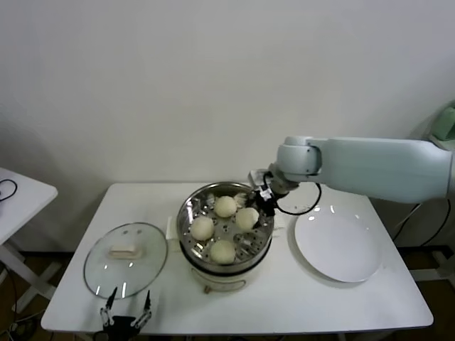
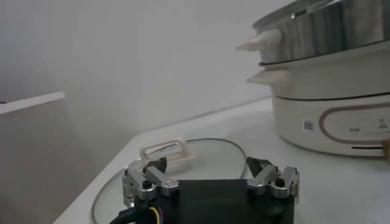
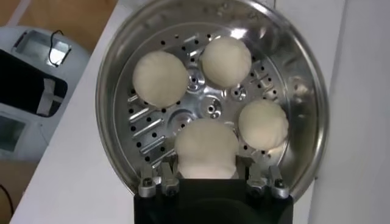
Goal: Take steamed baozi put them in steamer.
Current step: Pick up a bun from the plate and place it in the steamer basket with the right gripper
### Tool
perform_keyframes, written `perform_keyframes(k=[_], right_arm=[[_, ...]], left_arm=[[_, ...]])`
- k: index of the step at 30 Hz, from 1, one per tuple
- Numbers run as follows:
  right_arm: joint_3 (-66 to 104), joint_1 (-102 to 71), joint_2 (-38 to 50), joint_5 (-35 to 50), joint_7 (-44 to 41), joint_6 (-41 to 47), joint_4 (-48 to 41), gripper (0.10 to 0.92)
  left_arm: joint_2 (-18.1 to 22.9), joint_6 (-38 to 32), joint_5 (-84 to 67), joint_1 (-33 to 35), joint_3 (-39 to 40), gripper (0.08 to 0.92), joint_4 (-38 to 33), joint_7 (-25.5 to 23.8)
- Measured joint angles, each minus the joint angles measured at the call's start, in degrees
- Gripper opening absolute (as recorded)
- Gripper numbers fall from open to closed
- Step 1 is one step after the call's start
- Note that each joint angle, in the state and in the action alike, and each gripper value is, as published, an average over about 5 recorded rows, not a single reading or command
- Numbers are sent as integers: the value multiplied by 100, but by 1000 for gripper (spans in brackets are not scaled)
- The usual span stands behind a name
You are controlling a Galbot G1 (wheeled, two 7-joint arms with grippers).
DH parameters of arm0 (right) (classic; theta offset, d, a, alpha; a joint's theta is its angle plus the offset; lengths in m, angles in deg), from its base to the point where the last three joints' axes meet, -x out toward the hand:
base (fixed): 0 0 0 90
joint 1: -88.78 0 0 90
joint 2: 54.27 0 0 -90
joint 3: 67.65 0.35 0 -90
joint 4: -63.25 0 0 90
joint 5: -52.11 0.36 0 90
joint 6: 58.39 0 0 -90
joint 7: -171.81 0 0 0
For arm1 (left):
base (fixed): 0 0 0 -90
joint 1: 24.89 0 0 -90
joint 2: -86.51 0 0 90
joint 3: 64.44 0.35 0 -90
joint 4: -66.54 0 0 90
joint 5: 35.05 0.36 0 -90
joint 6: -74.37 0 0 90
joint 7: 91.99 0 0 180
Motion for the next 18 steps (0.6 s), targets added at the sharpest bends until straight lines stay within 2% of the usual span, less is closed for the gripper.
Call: perform_keyframes(k=[14, 18], right_arm=[[113, -443, -138, -267, 60, 36, -345, 640], [149, -510, -191, -298, 59, 23, -431, 668]], left_arm=[[-7, -19, -22, -20, -1, 823, 43, -3], [-8, -20, -33, -23, -6, 823, 42, -3]])
